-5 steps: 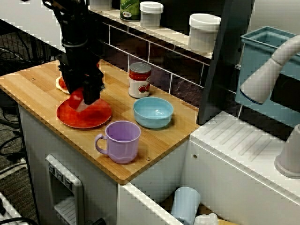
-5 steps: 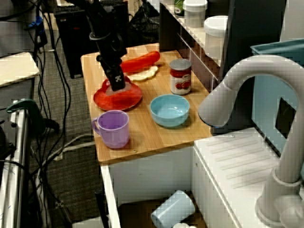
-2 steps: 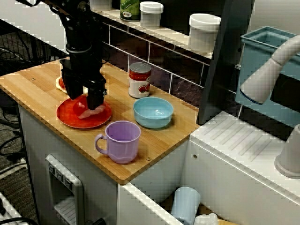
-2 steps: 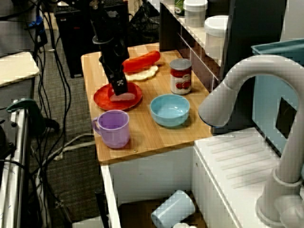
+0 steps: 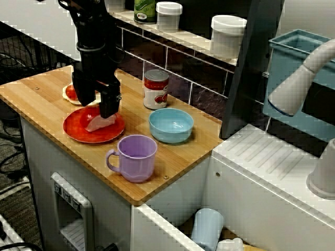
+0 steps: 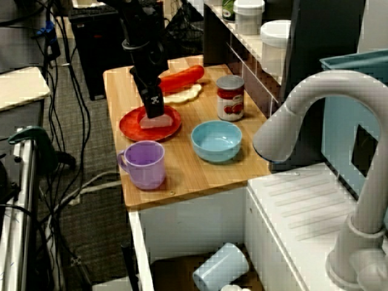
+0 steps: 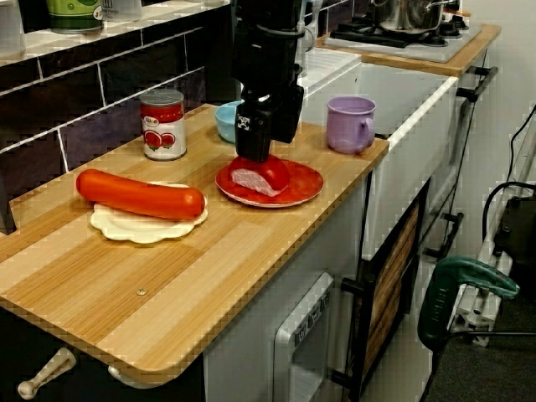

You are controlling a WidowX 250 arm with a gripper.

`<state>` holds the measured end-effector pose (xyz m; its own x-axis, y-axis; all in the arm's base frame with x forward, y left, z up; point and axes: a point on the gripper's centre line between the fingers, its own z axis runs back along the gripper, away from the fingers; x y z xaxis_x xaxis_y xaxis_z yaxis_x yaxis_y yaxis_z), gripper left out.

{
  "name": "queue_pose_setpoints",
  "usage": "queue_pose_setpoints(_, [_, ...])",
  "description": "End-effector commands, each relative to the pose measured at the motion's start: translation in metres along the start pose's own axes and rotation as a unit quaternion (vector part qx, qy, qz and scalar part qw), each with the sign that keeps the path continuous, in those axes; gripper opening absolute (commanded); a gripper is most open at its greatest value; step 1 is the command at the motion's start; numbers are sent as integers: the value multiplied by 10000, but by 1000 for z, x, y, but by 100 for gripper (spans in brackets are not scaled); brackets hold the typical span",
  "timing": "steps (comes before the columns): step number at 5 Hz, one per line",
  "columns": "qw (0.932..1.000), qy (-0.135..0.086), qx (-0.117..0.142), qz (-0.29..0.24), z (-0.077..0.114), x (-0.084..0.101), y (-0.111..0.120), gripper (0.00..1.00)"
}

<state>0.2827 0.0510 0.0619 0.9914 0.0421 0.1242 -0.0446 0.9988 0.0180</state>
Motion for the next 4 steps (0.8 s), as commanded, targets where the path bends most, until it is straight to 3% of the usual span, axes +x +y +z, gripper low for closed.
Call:
queue_pose_setpoints(1, [9986,-391,-12,-356,23,-16,-10,100])
queue_pose_setpoints(2, [9976,-474,86,-494,18,-26,-22,100])
queue_pose_setpoints(4, [9971,-476,145,-578,16,-24,-28,100])
